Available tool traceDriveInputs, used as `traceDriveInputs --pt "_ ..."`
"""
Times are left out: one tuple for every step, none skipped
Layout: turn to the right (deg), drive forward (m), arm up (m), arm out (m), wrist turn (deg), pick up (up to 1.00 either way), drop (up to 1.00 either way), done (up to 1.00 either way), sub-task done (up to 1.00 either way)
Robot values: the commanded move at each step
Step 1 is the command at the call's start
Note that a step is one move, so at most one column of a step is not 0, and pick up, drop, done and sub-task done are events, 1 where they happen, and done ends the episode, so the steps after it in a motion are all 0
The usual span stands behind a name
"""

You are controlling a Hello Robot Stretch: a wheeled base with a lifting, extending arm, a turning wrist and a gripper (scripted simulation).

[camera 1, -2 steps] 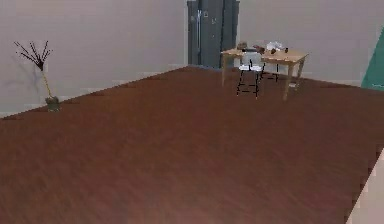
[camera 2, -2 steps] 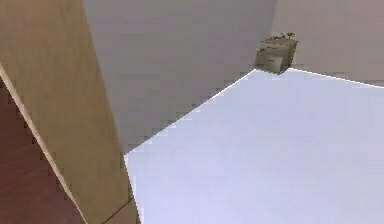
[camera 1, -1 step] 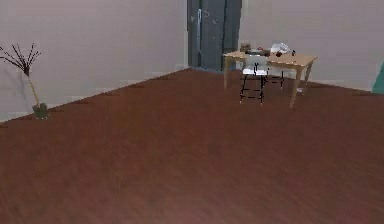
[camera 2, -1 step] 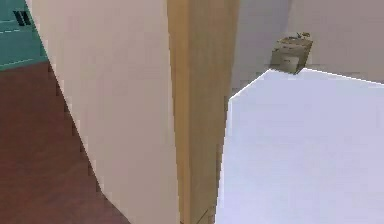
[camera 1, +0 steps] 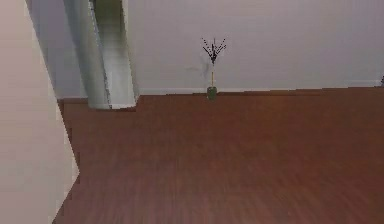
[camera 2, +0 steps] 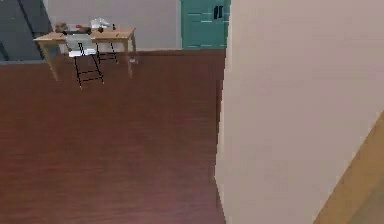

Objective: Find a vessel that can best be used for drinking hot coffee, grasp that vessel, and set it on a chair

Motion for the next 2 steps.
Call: traceDriveInputs --pt "-39.0 0.0 0.0 0.0 0.0 0.0 0.0 0.0 0.0" --pt "0.0 0.35 0.0 0.0 0.0 0.0 0.0 0.0 0.0"
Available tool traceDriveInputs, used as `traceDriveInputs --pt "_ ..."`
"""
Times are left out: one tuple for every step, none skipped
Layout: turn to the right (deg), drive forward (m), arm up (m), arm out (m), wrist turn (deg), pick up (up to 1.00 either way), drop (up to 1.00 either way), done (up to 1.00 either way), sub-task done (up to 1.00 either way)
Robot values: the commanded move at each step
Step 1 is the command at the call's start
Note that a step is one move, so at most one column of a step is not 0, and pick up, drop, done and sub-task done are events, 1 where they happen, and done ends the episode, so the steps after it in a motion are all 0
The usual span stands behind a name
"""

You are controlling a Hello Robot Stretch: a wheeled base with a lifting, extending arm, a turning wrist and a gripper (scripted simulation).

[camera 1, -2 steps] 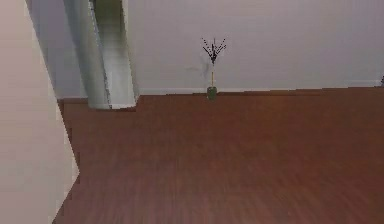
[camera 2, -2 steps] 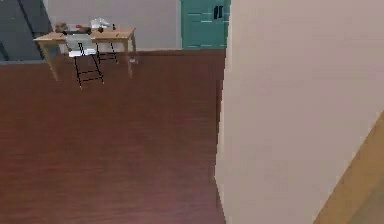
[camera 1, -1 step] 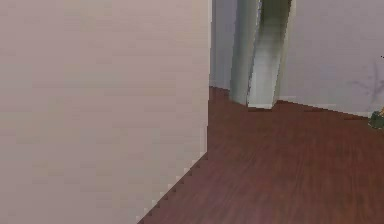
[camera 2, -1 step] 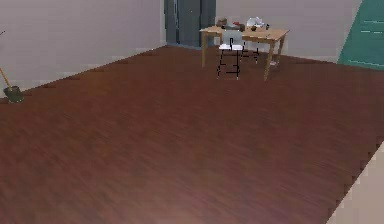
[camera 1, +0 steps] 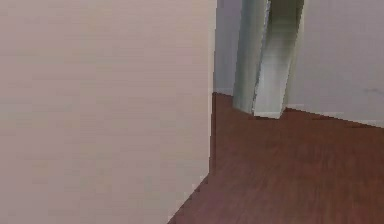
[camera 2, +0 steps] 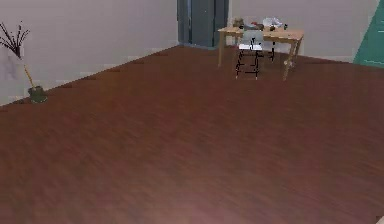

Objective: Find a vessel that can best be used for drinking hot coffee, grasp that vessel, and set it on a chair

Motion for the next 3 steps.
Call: traceDriveInputs --pt "45.0 0.0 0.0 0.0 0.0 0.0 0.0 0.0 0.0" --pt "45.0 0.0 0.0 0.0 0.0 0.0 0.0 0.0 0.0" --pt "39.0 0.0 0.0 0.0 0.0 0.0 0.0 0.0 0.0"
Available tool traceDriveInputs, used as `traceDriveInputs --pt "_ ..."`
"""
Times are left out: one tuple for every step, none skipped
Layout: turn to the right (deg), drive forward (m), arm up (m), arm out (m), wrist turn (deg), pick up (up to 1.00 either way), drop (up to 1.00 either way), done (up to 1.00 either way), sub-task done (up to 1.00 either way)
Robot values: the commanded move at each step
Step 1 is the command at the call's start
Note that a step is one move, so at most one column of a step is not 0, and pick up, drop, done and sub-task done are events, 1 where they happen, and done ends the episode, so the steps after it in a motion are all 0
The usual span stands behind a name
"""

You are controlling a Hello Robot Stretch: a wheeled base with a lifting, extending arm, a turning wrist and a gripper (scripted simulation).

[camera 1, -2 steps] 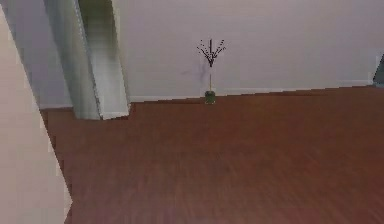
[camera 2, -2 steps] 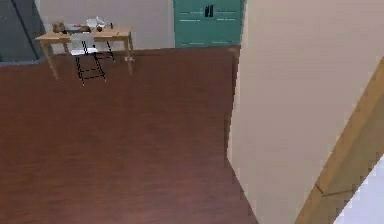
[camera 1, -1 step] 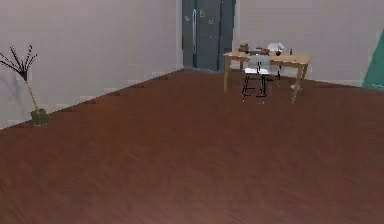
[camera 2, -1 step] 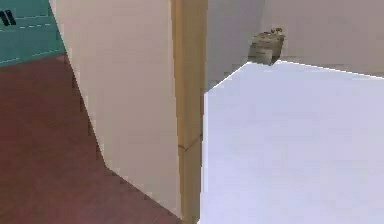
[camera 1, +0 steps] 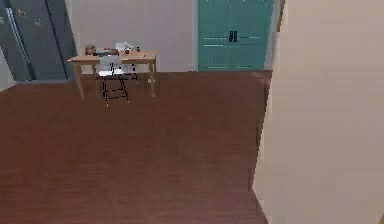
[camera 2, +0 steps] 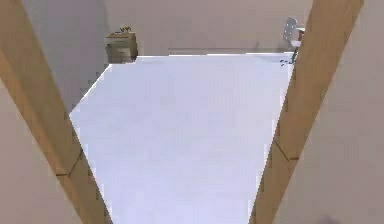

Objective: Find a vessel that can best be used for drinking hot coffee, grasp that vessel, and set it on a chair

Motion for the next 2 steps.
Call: traceDriveInputs --pt "0.0 1.0 0.0 0.0 0.0 0.0 0.0 0.0 0.0" --pt "0.0 0.7 0.0 0.0 0.0 0.0 0.0 0.0 0.0"
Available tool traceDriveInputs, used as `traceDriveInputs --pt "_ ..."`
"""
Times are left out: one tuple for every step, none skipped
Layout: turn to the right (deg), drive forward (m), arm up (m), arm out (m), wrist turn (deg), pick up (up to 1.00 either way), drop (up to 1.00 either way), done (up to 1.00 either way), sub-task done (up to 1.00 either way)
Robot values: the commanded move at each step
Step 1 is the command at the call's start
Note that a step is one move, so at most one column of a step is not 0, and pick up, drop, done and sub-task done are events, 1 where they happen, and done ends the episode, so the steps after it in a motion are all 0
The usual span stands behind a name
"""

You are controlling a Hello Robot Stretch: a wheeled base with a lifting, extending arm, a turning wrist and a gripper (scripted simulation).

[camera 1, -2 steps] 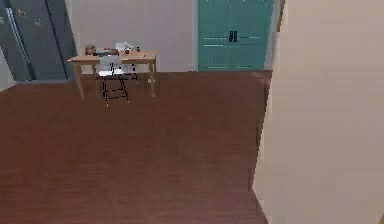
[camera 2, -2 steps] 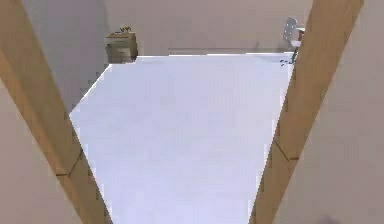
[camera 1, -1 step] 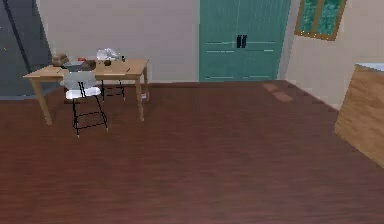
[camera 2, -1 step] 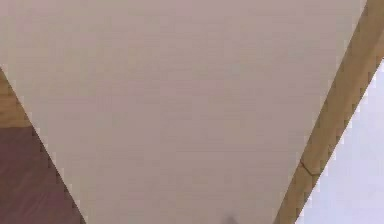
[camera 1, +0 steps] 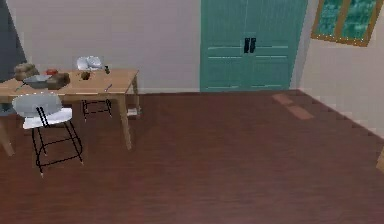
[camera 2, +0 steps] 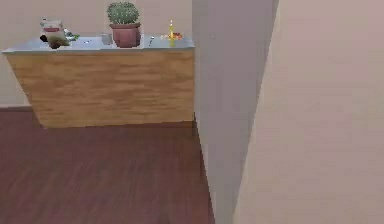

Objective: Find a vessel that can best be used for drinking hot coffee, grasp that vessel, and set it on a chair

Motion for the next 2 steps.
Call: traceDriveInputs --pt "39.0 0.0 0.0 0.0 0.0 0.0 0.0 0.0 0.0" --pt "0.0 0.45 0.0 0.0 0.0 0.0 0.0 0.0 0.0"
